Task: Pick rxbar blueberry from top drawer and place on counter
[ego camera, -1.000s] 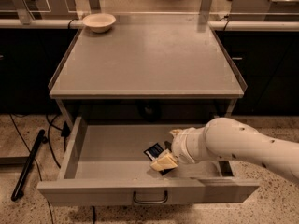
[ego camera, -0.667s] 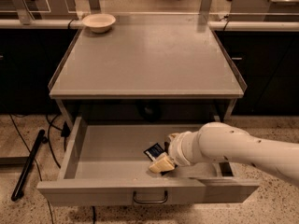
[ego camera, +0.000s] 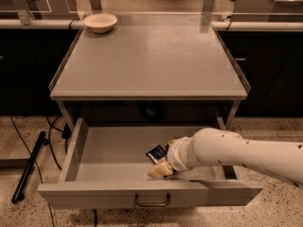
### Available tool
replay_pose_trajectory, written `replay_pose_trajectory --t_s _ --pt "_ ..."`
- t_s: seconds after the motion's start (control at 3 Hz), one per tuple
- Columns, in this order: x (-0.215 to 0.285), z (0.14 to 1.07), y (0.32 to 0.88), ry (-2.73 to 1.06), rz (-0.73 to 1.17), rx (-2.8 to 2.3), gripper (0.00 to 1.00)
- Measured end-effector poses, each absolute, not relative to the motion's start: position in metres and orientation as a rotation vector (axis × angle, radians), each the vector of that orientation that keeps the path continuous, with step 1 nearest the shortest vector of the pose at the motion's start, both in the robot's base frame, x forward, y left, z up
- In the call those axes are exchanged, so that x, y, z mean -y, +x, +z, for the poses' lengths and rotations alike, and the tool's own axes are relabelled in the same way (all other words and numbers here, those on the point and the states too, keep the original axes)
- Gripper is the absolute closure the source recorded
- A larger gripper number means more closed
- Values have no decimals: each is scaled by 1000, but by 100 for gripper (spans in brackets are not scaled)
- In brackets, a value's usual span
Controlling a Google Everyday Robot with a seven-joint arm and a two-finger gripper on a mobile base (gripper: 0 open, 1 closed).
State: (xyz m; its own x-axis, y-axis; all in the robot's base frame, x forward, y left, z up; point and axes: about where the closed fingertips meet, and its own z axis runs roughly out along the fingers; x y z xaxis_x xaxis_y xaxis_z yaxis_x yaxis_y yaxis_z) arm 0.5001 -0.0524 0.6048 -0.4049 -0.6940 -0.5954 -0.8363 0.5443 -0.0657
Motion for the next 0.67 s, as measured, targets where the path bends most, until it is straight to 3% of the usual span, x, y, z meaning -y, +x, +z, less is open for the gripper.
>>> replay_pose_trajectory --t_s 0.33,0.67 --pt "54 596 500 -1226 324 -2224 31" --pt "55 589 500 -1225 323 -2242 39"
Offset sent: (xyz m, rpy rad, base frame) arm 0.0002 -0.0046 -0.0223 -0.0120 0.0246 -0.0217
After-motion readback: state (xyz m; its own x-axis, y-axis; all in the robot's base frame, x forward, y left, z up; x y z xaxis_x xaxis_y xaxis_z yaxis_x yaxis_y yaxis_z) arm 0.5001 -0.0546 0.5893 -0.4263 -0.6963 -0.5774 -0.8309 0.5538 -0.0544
